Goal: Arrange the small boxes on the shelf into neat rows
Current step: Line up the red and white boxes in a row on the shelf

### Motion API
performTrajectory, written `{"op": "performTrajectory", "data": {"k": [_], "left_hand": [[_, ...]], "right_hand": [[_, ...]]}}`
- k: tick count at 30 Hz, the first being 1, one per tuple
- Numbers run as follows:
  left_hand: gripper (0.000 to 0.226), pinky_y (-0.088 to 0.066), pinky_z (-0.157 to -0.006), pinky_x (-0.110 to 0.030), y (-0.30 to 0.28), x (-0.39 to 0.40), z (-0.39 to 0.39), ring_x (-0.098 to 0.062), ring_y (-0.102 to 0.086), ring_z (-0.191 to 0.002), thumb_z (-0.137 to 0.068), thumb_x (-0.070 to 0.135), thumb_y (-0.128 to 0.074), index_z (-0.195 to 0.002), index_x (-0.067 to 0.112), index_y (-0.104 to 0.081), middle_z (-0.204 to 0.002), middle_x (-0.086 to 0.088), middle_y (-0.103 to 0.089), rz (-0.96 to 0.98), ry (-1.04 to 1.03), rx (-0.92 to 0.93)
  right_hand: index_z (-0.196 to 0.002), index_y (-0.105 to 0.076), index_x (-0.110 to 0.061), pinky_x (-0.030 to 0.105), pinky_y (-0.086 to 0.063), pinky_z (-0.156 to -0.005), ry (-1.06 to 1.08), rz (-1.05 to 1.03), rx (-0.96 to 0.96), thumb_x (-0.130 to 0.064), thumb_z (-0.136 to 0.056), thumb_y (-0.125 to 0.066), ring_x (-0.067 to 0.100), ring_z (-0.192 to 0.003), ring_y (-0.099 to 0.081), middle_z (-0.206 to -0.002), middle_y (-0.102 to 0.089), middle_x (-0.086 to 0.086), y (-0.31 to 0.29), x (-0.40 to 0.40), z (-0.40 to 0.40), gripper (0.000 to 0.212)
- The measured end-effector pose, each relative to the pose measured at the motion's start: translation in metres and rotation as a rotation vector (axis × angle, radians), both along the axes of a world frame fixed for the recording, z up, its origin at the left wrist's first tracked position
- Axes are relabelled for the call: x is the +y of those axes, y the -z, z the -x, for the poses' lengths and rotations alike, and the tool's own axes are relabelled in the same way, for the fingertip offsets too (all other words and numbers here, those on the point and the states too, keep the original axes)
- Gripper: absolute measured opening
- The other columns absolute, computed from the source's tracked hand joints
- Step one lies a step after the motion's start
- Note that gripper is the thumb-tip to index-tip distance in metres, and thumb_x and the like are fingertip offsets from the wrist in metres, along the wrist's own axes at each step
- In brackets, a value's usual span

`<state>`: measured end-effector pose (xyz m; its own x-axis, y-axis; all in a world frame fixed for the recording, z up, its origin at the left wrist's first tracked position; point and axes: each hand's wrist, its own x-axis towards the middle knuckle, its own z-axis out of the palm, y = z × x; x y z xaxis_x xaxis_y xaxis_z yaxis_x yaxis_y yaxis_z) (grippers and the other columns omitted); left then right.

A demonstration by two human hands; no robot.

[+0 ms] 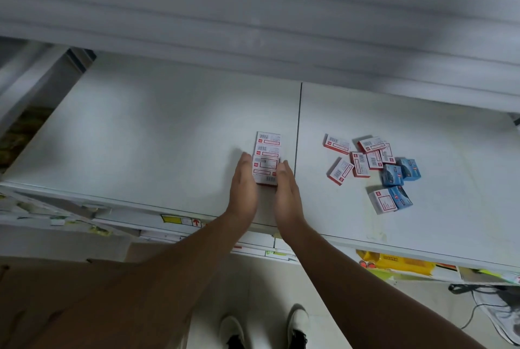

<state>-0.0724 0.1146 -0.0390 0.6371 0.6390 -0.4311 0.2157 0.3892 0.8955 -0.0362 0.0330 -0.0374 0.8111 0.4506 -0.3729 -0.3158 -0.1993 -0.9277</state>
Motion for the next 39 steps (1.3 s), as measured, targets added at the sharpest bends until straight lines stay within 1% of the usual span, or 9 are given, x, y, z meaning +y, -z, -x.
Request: {"op": "performTrajectory", "data": {"k": [3,8,14,18,22,25,29,34,39], "left_hand": [[0.051,-0.046,-0.078,-0.009,0.000,0.009,-0.009,0.004,-0.071,-0.102,-0.112,0.057,-0.025,-0.138,0.035,-0.064,-0.120,0.017,-0.075,-0.041,0.003,0.013],[0.054,-0.052,-0.100,-0.028,-0.001,0.021,-0.028,-0.007,-0.072,-0.110,-0.112,0.051,-0.026,-0.139,0.028,-0.068,-0.122,0.008,-0.077,-0.067,0.021,-0.012],[0.049,-0.050,-0.112,-0.045,-0.004,0.037,-0.048,-0.015,-0.072,-0.115,-0.110,0.043,-0.031,-0.136,0.024,-0.068,-0.123,0.002,-0.077,-0.083,0.024,-0.050],[0.050,-0.050,-0.110,-0.036,-0.006,0.038,-0.043,-0.010,-0.070,-0.117,-0.105,0.048,-0.040,-0.141,0.023,-0.064,-0.128,0.004,-0.074,-0.124,0.032,-0.070],[0.044,-0.040,-0.116,-0.030,-0.003,0.039,-0.022,0.008,-0.056,-0.127,-0.112,0.046,-0.043,-0.152,0.028,-0.050,-0.139,0.021,-0.062,-0.281,0.132,-0.002],[0.046,-0.039,-0.121,-0.040,-0.006,0.041,-0.003,-0.005,-0.051,-0.140,-0.111,0.046,-0.046,-0.155,0.032,-0.047,-0.151,0.015,-0.057,-0.459,0.271,0.101],[0.057,-0.038,-0.120,-0.039,-0.017,0.042,0.021,-0.014,-0.041,-0.150,-0.109,0.048,-0.051,-0.162,0.035,-0.036,-0.165,0.012,-0.042,-0.701,0.478,0.250],[0.056,-0.046,-0.114,-0.041,-0.047,0.043,0.036,-0.020,-0.047,-0.146,-0.107,0.052,-0.046,-0.160,0.035,-0.039,-0.165,0.008,-0.043,-0.984,0.596,0.449],[0.049,-0.053,-0.099,-0.037,-0.084,0.040,0.042,-0.018,-0.055,-0.132,-0.105,0.048,-0.047,-0.151,0.031,-0.053,-0.152,0.007,-0.055,-1.186,0.660,0.490]], "right_hand": [[-0.162,-0.034,-0.035,0.042,-0.024,-0.127,-0.011,0.001,-0.021,-0.059,-0.109,-0.028,0.013,-0.149,-0.038,-0.162,-0.043,-0.012,0.002,0.007,-0.011,0.058],[-0.160,-0.037,-0.034,0.040,-0.024,-0.127,-0.017,0.005,-0.050,-0.059,-0.109,-0.029,0.010,-0.148,-0.039,-0.162,-0.044,-0.011,-0.001,0.020,-0.032,0.058],[-0.136,-0.049,-0.052,-0.002,-0.029,-0.094,-0.022,-0.025,-0.103,-0.050,-0.110,-0.039,-0.035,-0.106,-0.045,-0.117,-0.049,-0.058,-0.003,0.032,-0.054,0.028],[-0.117,-0.055,-0.053,-0.009,-0.034,-0.076,-0.062,-0.027,-0.086,-0.040,-0.110,-0.046,-0.034,-0.099,-0.050,-0.100,-0.057,-0.058,-0.007,0.026,-0.058,0.017],[-0.121,-0.055,-0.051,0.001,-0.035,-0.088,-0.097,0.035,-0.158,-0.036,-0.109,-0.051,-0.034,-0.104,-0.049,-0.105,-0.055,-0.059,-0.008,0.010,-0.056,0.019],[-0.126,-0.054,-0.060,0.004,-0.035,-0.092,-0.175,0.146,-0.238,-0.042,-0.107,-0.052,-0.031,-0.109,-0.049,-0.113,-0.053,-0.059,-0.013,-0.008,-0.051,0.026],[-0.150,-0.053,-0.038,0.027,-0.042,-0.109,-0.293,0.292,-0.353,-0.049,-0.105,-0.052,0.006,-0.132,-0.057,-0.147,-0.060,-0.015,-0.023,-0.027,-0.050,0.047],[-0.147,-0.056,-0.032,0.030,-0.049,-0.093,-0.396,0.531,-0.498,-0.051,-0.099,-0.053,0.018,-0.118,-0.066,-0.142,-0.065,-0.003,-0.052,-0.045,-0.050,0.052],[-0.143,-0.061,-0.032,0.042,-0.055,-0.103,-0.463,0.647,-0.591,-0.050,-0.097,-0.056,0.019,-0.120,-0.066,-0.146,-0.062,-0.005,-0.088,-0.064,-0.048,0.049]]}}
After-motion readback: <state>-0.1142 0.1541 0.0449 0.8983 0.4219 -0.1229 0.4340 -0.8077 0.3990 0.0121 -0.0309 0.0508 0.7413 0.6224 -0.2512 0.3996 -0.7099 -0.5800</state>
